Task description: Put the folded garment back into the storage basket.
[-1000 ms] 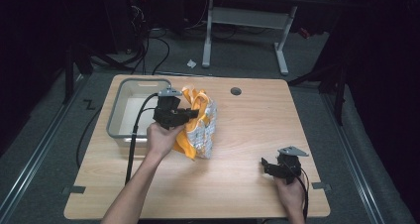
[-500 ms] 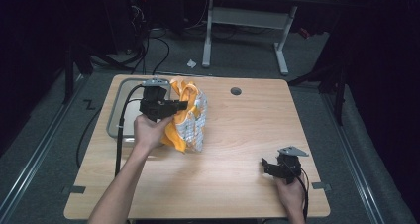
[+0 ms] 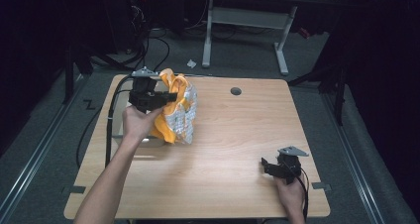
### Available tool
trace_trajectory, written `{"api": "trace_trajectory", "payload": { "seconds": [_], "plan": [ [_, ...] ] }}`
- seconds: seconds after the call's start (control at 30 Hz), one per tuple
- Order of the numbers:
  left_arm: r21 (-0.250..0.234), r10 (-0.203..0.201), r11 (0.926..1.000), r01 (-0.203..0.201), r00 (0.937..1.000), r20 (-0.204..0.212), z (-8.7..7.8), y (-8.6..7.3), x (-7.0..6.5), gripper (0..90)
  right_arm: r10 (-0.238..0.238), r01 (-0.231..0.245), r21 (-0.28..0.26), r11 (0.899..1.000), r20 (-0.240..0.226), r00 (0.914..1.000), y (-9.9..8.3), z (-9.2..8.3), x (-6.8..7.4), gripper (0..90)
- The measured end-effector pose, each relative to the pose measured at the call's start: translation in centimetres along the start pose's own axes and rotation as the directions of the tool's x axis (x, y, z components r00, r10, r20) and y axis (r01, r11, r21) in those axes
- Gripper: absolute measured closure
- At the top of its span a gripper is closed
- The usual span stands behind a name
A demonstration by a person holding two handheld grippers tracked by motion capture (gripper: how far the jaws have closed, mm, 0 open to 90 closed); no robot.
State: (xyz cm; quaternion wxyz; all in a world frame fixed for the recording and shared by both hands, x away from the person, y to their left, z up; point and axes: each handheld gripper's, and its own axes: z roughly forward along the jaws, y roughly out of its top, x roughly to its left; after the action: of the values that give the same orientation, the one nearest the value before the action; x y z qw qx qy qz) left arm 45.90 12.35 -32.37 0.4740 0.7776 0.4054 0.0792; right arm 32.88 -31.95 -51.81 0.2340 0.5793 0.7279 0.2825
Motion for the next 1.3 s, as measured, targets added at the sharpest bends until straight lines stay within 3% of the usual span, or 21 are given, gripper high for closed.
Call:
{"api": "trace_trajectory", "payload": {
  "seconds": [0.6,1.3],
  "plan": [
    [-0.018,-0.009,0.9998,0.008,0.9986,-0.053,-2.1,0.6,2.3,85.2,-0.001,0.001,0.0,1.0,0.001,1.0,0.0,0.0,0.0,21.2],
    [0.002,-0.044,0.999,0.044,0.9925,-0.114,-2.8,0.0,5.8,85.2,0.0,0.0,0.0,1.0,0.001,1.0,0.0,0.0,0.0,21.2]
  ]
}}
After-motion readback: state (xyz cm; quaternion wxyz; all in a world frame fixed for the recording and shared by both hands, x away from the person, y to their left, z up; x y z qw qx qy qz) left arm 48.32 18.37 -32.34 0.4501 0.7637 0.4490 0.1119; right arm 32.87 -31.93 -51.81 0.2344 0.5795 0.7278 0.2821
